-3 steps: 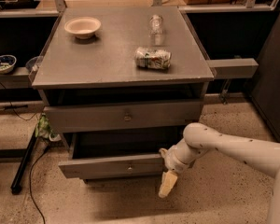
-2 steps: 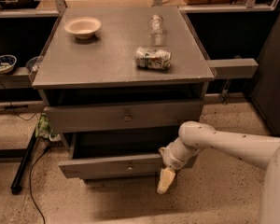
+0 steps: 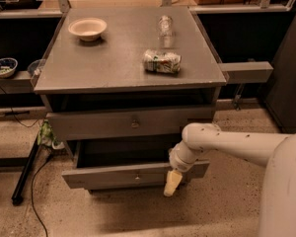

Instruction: Open middle drawer

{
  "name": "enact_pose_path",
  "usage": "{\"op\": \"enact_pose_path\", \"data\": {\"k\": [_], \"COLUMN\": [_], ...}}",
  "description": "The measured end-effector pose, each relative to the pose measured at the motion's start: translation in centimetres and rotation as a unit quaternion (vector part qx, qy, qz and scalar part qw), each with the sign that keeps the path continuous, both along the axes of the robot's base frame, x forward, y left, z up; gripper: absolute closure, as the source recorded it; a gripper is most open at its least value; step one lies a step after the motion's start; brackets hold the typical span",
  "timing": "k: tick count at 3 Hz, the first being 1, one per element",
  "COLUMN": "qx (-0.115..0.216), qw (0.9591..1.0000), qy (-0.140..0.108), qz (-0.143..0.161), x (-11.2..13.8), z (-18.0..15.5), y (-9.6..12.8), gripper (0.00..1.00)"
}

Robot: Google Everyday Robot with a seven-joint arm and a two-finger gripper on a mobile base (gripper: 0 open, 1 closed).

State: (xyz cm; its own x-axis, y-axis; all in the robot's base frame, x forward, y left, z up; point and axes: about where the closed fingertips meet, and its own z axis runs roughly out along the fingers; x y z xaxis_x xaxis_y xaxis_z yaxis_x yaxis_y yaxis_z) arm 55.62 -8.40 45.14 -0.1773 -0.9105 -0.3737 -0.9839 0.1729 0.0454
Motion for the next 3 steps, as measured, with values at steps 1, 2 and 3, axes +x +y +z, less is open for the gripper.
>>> {"op": "enact_pose_path", "data": {"k": [1,2,3], "qx": [-0.003,-0.002,-0.002], "qw": [0.9998,0.9991,0.9991], "qy": [0.019,0.041,0.041], "qz": [0.005,0.008,0.008], "x": [-0.1,-0.5,-0.5], "z": [-1.4,-3.2,-3.2], "y": [0.6,0.9,0.9], "gripper": [0.0,0.0,0.0]}}
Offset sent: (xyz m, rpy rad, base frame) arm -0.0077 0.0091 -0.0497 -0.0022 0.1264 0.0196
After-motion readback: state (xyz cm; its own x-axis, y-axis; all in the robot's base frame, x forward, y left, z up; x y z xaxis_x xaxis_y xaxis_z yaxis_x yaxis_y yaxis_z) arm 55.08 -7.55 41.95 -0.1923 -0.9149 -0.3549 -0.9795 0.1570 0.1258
